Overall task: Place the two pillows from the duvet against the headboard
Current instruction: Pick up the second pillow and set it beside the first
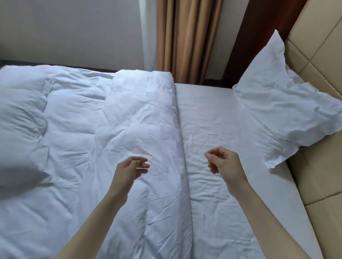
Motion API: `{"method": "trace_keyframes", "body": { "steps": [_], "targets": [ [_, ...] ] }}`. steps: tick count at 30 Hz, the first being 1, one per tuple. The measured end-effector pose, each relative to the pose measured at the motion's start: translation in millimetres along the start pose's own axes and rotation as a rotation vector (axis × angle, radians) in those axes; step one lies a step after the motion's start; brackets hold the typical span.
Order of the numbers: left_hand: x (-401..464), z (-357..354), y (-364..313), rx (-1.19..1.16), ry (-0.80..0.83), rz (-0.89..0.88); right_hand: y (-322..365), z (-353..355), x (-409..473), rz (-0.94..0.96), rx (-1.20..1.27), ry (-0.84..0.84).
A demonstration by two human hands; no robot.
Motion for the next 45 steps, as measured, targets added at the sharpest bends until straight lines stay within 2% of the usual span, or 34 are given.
{"method": "trace_keyframes", "body": {
  "steps": [10,16,20,28,32,38,45],
  "targets": [
    [-44.7,103.5,56.7,-0.030,-0.249,0.112,-35.2,-95.5,-18.5,-0.120,-0.048,0.174],
    [-42.7,171.5,81.5,-0.045,-0.274,0.143,-38.4,-162.2,-31.2,-0.117,-0.080,0.231],
    [-29.5,231.7,100.6,-0.058,-0.290,0.155,-45.9,-232.7,-35.3,-0.121,-0.078,0.250],
    [24.1,409.7,144.7,-0.040,-0.357,0.169,-78.7,-422.7,-32.8,-0.166,-0.013,0.237],
    [43.9,473.7,156.4,-0.033,-0.363,0.211,-79.0,-492.0,-34.4,-0.184,0.021,0.235],
    [69.8,521.9,143.0,-0.064,-0.340,0.203,-55.8,-545.5,-28.9,-0.165,-0.012,0.252],
    [100.8,530.1,137.5,-0.093,-0.415,0.174,-36.3,-568.3,-4.9,-0.112,0.005,0.290]
  ]
}}
Point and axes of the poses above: each hand's wrist, its own x-axis towards the middle knuckle, its own z-axis out of the back of the hand, y = z × x, the point moved 4 cm from there along x, towards the middle knuckle, and after that the axes turned 11 degrees about x, right-handed, at the moved point
